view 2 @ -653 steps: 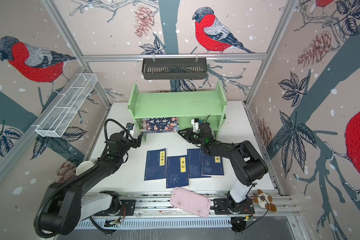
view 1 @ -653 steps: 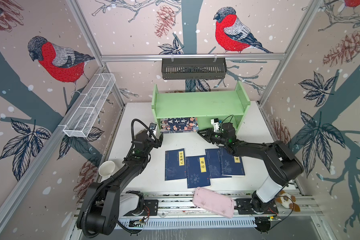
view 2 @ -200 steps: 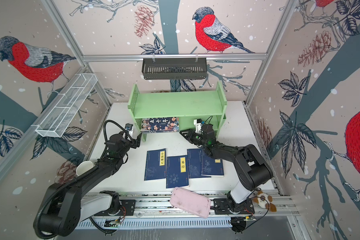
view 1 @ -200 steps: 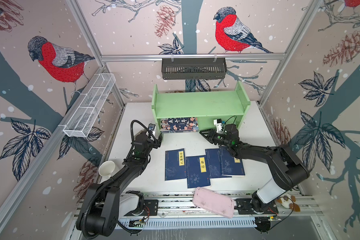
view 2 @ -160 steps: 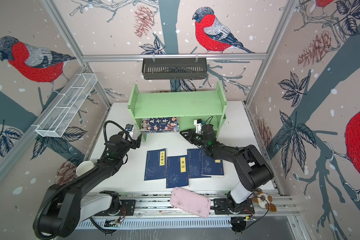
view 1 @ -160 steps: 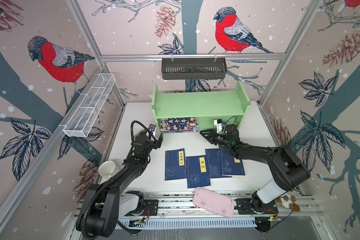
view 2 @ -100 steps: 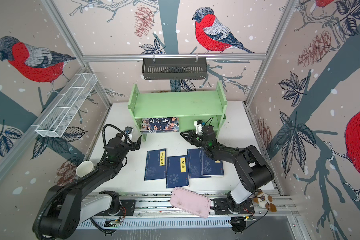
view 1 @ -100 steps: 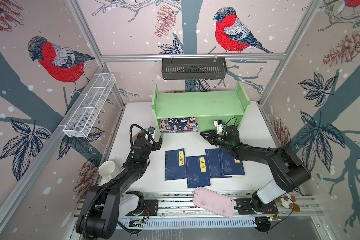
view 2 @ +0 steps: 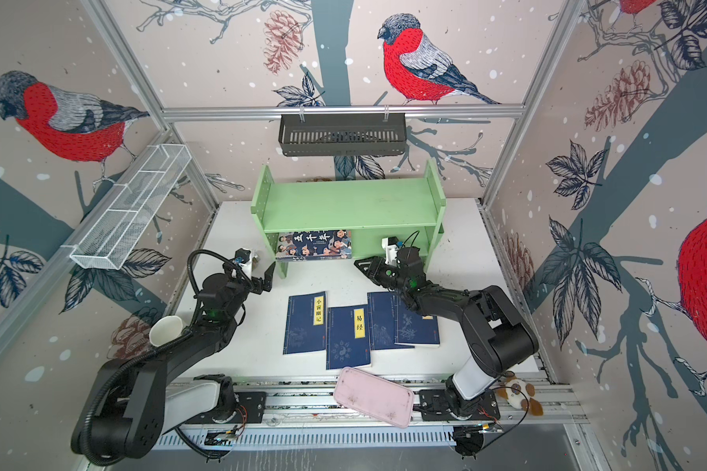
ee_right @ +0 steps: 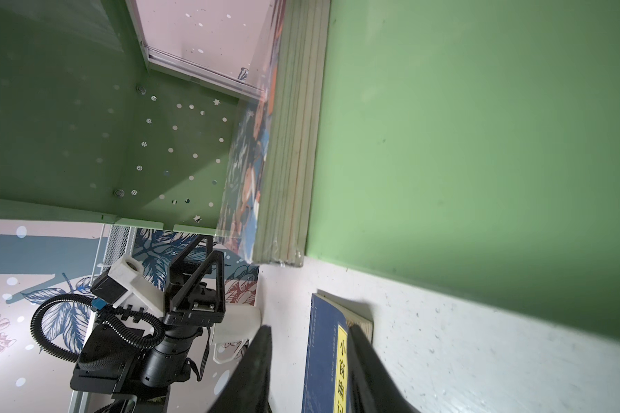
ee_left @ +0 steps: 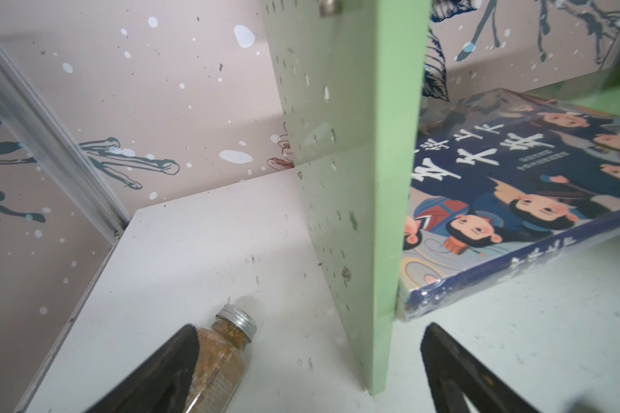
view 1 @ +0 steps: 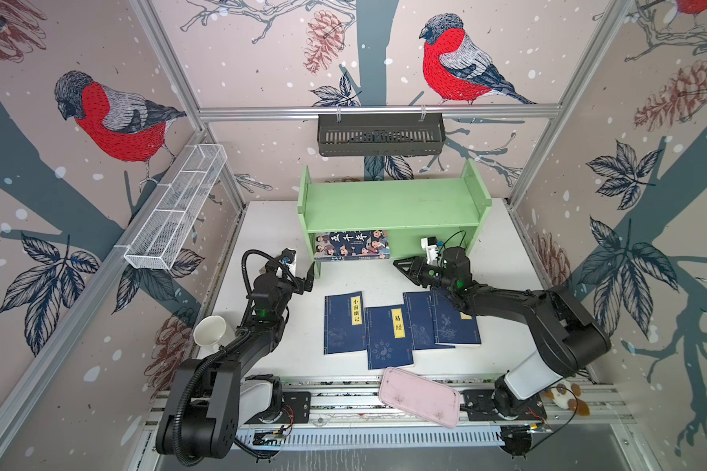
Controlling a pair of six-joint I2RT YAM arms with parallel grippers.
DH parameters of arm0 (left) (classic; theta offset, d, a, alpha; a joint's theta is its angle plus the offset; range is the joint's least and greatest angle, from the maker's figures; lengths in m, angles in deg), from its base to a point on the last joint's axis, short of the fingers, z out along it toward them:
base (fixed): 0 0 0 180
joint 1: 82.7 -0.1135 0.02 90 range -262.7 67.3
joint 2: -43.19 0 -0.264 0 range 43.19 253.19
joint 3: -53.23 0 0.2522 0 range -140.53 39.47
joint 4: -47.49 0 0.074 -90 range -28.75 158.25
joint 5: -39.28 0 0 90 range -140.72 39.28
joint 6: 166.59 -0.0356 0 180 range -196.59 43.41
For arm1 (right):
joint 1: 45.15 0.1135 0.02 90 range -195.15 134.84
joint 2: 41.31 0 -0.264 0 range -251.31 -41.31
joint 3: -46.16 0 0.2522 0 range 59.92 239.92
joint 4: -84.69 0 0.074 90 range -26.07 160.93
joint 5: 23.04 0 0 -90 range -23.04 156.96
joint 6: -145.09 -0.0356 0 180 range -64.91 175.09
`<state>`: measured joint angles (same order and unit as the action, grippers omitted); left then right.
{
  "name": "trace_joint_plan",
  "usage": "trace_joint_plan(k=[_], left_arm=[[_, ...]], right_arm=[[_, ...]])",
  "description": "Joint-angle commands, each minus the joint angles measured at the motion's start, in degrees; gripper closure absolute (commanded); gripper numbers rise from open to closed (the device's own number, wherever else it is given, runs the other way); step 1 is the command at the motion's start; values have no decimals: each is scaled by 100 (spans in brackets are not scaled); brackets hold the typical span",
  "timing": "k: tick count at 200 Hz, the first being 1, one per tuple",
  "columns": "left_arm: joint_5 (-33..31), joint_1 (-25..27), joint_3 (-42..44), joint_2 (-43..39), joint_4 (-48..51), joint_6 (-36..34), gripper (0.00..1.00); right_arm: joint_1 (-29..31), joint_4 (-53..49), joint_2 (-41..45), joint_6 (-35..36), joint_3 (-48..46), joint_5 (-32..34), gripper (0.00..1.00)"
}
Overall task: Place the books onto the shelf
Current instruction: 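Keep pressing the book with the right gripper while left gripper draws back slightly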
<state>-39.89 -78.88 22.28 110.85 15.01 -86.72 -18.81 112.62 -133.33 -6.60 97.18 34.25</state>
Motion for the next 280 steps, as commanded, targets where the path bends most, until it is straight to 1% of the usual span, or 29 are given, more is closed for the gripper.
trace_joint_plan(k=[1,23,57,104,129,176,280], left_arm=[[550,-38,25,56,-421,55,3],[723,-47,14,157,-471,12,3],[472,-64,-109,393,-500,45,4],[420,-64,-151,589,-759,129,5],[261,-58,-213,682,-789,128,7],[189,-65,-231,765,-912,152,8],[218,-65,-311,837,-818,126,13]], right_arm=[[-7,258,-8,-27,-17,7,63],[-7,277,-11,-38,-34,-4,63],[-33,278,14,-27,-60,-10,63],[-76,225,71,-10,-78,-17,63],[-83,222,73,-10,-78,-20,63],[-104,200,91,-6,-69,-26,63],[-104,238,20,-27,-28,-42,63]])
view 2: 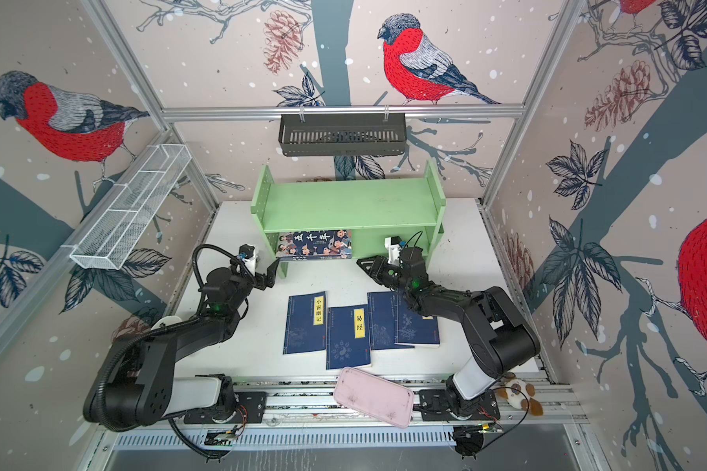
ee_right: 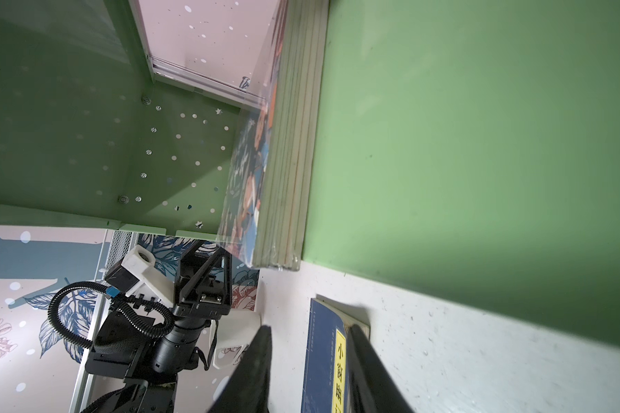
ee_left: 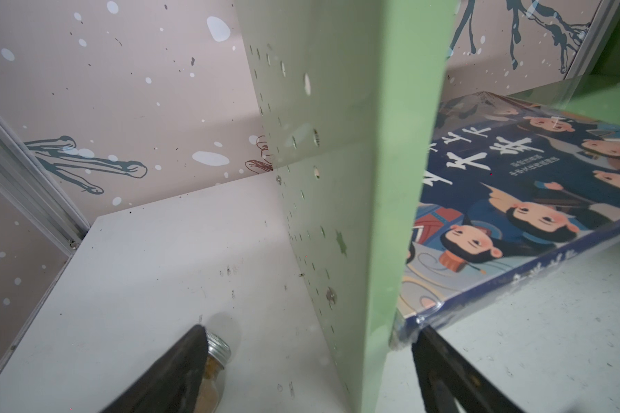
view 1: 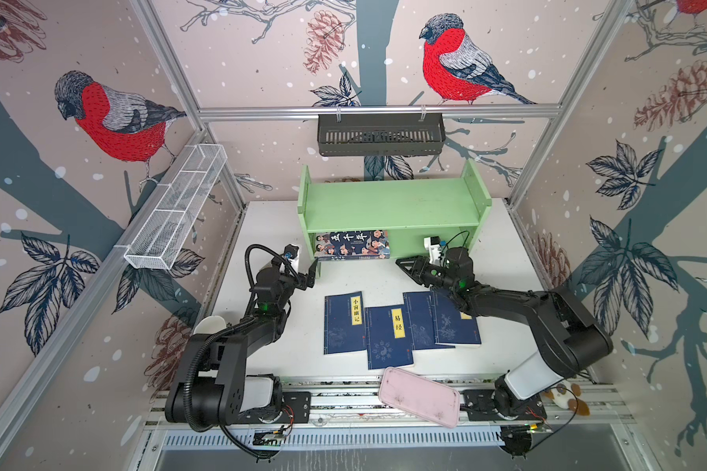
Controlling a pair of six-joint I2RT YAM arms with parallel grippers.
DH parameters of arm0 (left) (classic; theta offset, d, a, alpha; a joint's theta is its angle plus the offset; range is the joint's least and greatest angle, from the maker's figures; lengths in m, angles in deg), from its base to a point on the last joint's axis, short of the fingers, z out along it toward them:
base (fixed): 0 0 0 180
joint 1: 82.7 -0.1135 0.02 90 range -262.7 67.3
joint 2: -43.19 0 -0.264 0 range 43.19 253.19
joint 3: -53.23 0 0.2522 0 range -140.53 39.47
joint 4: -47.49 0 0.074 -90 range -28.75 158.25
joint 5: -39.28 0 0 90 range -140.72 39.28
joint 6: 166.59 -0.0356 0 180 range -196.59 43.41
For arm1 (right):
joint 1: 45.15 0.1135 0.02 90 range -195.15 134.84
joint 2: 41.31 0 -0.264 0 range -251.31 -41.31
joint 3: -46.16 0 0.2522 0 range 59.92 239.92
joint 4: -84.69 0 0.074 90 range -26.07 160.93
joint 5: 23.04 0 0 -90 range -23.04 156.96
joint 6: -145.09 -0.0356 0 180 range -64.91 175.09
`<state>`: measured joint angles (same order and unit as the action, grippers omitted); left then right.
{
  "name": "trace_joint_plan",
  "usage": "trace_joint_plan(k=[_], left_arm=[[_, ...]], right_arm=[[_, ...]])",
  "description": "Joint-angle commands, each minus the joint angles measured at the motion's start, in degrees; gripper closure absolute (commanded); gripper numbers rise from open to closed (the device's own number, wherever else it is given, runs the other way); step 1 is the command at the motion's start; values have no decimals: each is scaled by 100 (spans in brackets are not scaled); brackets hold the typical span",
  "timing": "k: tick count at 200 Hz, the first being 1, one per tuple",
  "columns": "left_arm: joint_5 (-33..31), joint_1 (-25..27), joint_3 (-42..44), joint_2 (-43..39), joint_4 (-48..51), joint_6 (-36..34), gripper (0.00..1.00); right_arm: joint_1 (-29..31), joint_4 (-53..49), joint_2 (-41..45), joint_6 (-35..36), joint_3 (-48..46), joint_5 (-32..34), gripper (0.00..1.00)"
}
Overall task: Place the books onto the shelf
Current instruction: 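Keep pressing the book with the right gripper while left gripper draws back slightly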
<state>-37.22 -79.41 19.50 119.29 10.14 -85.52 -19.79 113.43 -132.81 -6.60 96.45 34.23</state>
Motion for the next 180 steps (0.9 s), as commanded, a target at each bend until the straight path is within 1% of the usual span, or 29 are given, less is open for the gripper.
trace_joint_plan(k=[1,78,180], left_arm=[[-44,-13,-34,-7,-330,5,13],[-163,-10,-51,11,-301,-21,15],[-198,-8,70,-145,-226,-107,9]], right_arm=[[-1,160,-33,-27,46,-40,63],[8,137,-102,-44,143,-44,63],[250,170,-440,-57,382,-82,63]])
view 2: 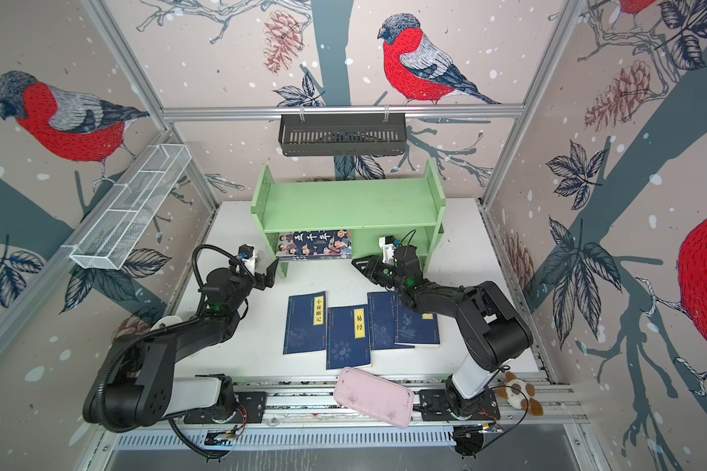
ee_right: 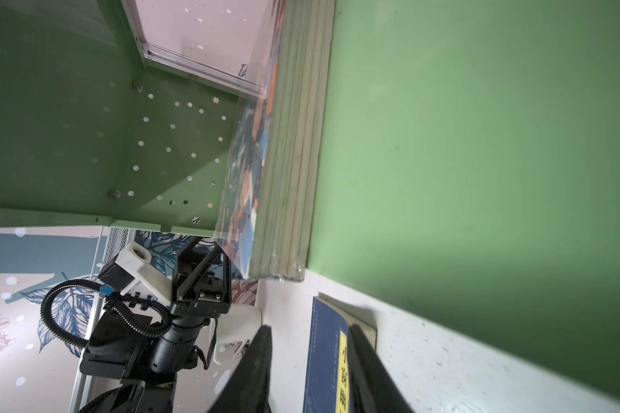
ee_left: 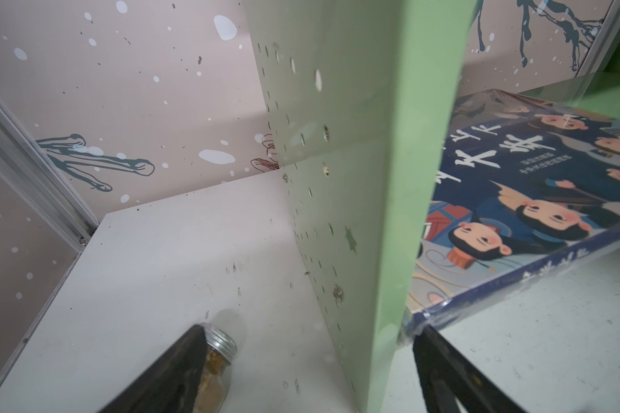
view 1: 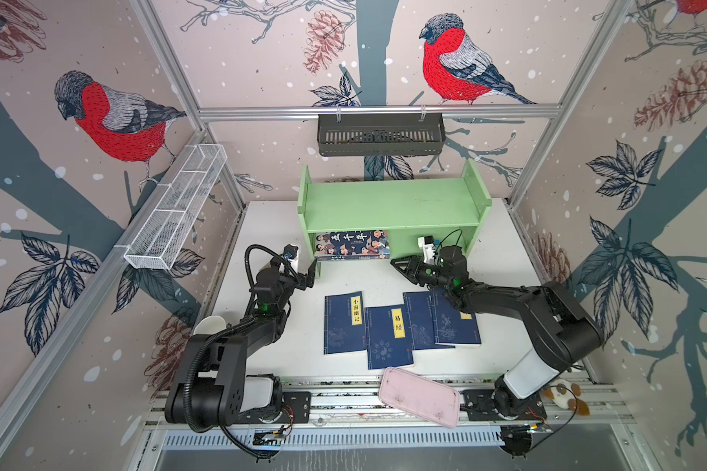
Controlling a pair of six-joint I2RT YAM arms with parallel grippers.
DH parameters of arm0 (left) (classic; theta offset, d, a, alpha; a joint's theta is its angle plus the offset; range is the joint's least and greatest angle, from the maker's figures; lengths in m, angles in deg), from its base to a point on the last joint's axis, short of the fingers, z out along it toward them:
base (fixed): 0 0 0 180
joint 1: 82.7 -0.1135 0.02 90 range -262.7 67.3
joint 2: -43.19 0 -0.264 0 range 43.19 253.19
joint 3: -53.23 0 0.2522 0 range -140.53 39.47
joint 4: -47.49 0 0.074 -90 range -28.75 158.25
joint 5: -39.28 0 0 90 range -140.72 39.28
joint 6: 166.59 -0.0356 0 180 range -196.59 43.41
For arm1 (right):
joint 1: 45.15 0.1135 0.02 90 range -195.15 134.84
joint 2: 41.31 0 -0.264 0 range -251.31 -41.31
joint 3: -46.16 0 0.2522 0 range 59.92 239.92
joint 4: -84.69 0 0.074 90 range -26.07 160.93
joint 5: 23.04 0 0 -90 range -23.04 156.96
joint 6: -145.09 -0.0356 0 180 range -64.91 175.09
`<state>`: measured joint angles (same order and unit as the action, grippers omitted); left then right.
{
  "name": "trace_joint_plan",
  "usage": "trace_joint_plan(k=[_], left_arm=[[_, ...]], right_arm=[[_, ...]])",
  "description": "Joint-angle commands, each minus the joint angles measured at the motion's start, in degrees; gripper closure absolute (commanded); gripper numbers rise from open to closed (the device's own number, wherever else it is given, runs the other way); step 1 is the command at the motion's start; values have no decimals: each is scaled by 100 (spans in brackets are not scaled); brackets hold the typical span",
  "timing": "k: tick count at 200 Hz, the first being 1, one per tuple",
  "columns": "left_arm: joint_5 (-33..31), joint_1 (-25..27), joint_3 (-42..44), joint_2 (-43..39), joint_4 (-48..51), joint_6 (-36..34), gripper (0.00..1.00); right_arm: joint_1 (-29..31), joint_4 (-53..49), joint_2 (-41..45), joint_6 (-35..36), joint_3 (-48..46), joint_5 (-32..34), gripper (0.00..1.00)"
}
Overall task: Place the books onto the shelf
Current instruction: 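Keep pressing the book with the right gripper while left gripper draws back slightly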
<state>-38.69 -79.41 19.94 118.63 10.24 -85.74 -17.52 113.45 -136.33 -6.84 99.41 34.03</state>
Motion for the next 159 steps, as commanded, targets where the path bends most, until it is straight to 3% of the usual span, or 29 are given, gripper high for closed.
trace_joint_plan(k=[1,159], left_arm=[[-52,-10,27,-81,-236,-86,9],[-52,-11,111,-127,-279,-140,8]], right_arm=[[27,164,-92,-31,91,-59,63],[-21,122,-436,-56,376,-124,63]])
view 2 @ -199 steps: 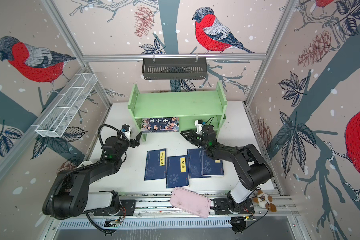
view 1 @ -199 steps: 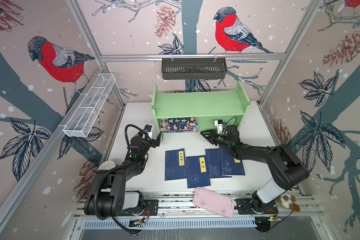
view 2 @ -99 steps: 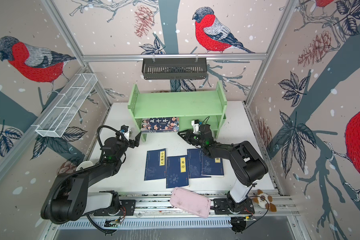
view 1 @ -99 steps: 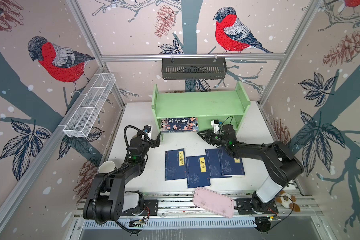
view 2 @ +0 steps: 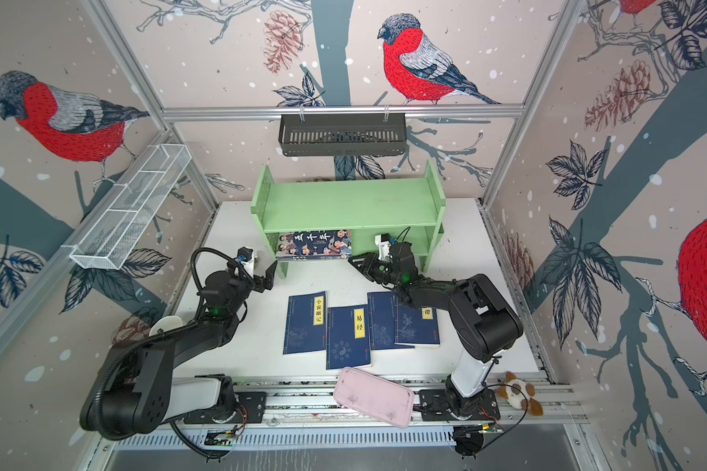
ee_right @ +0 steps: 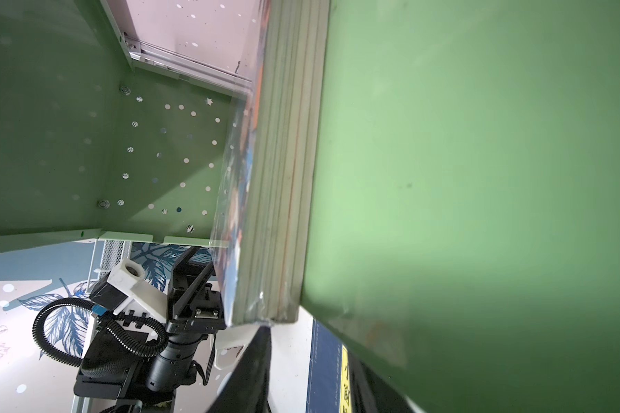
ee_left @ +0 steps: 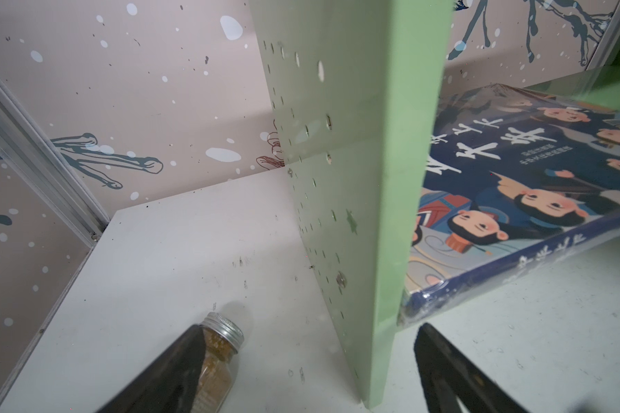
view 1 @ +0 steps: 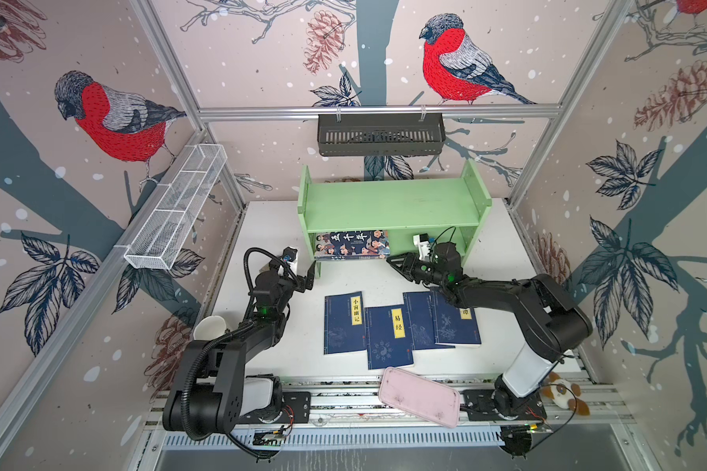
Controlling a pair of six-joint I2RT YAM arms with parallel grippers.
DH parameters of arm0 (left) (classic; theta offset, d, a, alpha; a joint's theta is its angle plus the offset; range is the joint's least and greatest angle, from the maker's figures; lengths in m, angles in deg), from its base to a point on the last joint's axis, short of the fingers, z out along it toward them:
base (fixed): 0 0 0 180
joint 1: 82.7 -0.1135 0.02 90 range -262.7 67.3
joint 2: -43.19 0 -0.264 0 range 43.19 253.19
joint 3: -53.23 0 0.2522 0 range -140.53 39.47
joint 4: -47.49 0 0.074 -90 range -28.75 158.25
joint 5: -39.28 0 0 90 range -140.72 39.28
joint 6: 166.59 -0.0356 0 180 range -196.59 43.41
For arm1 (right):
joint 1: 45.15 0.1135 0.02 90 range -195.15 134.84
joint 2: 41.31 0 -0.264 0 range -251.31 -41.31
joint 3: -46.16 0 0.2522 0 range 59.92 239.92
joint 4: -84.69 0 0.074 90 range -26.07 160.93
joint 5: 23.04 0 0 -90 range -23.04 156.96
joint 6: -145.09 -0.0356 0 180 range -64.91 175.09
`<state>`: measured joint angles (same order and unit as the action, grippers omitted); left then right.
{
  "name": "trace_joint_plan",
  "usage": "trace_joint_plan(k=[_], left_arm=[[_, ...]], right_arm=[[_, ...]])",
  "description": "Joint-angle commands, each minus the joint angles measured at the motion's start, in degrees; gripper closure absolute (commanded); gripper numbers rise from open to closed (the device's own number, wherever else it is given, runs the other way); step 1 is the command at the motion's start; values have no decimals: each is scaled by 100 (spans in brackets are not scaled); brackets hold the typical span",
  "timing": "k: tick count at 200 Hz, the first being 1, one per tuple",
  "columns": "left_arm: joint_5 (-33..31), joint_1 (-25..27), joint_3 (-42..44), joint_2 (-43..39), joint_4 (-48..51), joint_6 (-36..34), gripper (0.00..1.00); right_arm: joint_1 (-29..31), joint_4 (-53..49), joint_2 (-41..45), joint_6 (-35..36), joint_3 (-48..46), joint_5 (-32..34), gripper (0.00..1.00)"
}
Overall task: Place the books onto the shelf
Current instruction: 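Keep pressing the book with the right gripper while left gripper draws back slightly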
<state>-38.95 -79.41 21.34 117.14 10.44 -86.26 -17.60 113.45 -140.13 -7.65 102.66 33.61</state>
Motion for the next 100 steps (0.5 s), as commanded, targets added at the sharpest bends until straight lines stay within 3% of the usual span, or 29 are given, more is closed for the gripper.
trace_joint_plan(k=[1,100], left_arm=[[-26,-8,-26,22,-299,-88,8],[-26,-8,-28,30,-281,-70,8]], right_arm=[[-13,124,-57,25,50,-84,63],[-34,19,-83,78,129,-142,62]])
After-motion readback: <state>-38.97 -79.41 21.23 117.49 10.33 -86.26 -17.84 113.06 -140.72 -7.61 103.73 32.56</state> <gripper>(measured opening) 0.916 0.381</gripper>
